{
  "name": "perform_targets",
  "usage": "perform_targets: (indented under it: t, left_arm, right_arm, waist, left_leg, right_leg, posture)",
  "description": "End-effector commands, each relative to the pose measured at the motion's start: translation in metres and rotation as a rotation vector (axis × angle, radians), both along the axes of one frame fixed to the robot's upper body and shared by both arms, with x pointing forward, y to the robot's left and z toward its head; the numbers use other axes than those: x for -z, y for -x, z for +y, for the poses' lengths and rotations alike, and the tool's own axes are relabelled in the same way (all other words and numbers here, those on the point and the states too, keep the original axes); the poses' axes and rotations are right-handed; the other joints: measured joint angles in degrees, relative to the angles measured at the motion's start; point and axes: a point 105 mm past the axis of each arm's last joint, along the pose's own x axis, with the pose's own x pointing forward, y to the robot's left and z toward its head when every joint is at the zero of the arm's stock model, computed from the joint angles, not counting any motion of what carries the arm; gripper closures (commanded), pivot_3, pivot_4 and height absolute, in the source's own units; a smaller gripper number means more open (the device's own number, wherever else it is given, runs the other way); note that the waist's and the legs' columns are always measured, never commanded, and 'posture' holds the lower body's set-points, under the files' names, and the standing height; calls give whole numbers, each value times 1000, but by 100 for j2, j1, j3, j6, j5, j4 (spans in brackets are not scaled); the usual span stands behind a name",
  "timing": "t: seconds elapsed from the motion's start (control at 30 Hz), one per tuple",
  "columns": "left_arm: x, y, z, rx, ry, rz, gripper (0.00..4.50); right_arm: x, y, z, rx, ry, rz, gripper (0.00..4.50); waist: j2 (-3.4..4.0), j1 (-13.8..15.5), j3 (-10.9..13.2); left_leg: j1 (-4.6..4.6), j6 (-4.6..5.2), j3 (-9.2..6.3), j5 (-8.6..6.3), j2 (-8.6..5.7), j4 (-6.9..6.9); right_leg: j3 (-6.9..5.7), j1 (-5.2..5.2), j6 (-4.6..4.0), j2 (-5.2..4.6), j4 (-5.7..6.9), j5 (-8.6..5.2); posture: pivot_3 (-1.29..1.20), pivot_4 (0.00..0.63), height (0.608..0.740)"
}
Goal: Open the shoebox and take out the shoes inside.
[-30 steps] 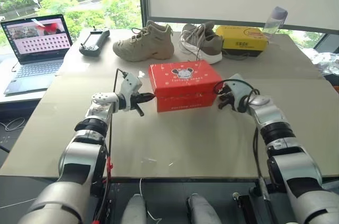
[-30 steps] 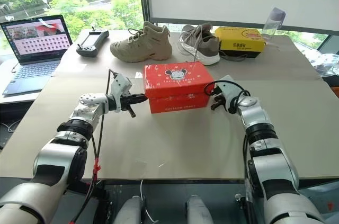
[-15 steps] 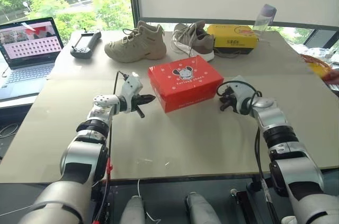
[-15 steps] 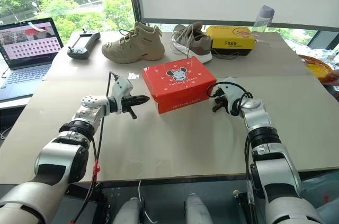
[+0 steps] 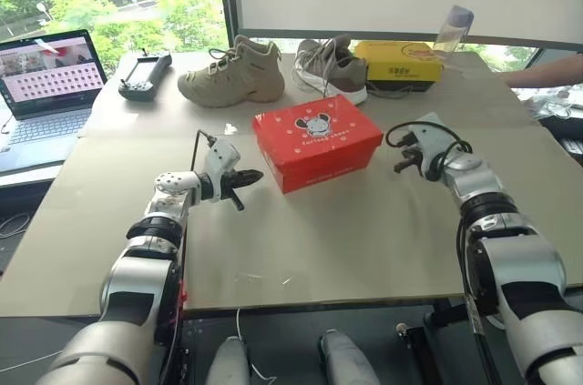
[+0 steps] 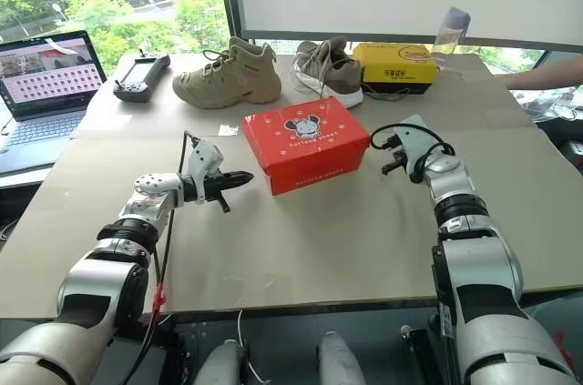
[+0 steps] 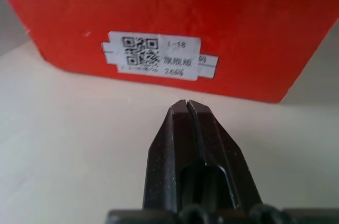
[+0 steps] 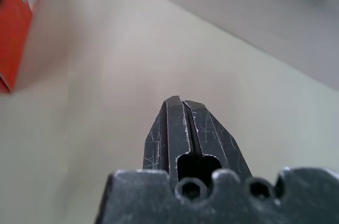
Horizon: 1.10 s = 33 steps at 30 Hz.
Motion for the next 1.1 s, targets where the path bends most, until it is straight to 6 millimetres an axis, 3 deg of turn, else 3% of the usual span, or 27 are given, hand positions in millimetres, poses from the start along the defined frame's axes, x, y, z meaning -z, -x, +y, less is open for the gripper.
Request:
perform_targets:
  t: [0.03, 0.13, 0.37, 0.63, 0.87, 1.1]
  left_arm:
    - [-14, -2, -10, 20, 28, -50, 4500]
    - [-16, -2, -19, 35, 35, -51, 4500]
    - [-23, -4, -18, 40, 31, -63, 4500]
    - [-25, 1, 5, 38, -8, -69, 4500]
    - [-28, 7, 15, 52, 14, -59, 4500]
    - [-25, 15, 16, 85, 4, -40, 4500]
  right_arm:
    - [-27, -9, 42, -120, -77, -115, 4479]
    - [-26, -10, 69, -174, -159, -123, 4479]
    - [-13, -2, 93, -295, -184, -76, 4479]
    - [-3, 19, 84, -376, -128, -25, 4479]
    - [-3, 56, 63, -323, -115, 20, 4479]
    - [-4, 79, 75, -335, -134, 42, 4479]
  waist:
    - [0, -37, 0]
    - [1, -40, 1]
    - [3, -40, 1]
    - [4, -47, 2]
    - [4, 19, 2]
    - [4, 39, 2]
  left_leg:
    - [0, 0, -1, 0, 0, 0]
    - [0, 0, -2, 0, -1, 3]
    - [0, 1, -7, 1, -2, 6]
    - [2, 1, -8, 1, -2, 2]
    - [-5, 1, -9, 1, -2, 7]
    - [-1, -1, -9, 2, -1, 14]
  right_leg:
    - [0, 0, 0, 0, 1, 0]
    - [-1, 2, 0, 0, 2, 0]
    - [-4, 5, 1, 0, 4, 1]
    - [-3, 3, 2, 1, 5, 0]
    - [-6, 2, 1, 1, 7, -2]
    - [-4, 3, 1, 2, 8, -1]
  posture:
    - [0, 150, 712]
    - [0, 150, 712]
    - [0, 150, 712]
    - [0, 150, 712]
    - [0, 150, 712]
    - [0, 150, 712]
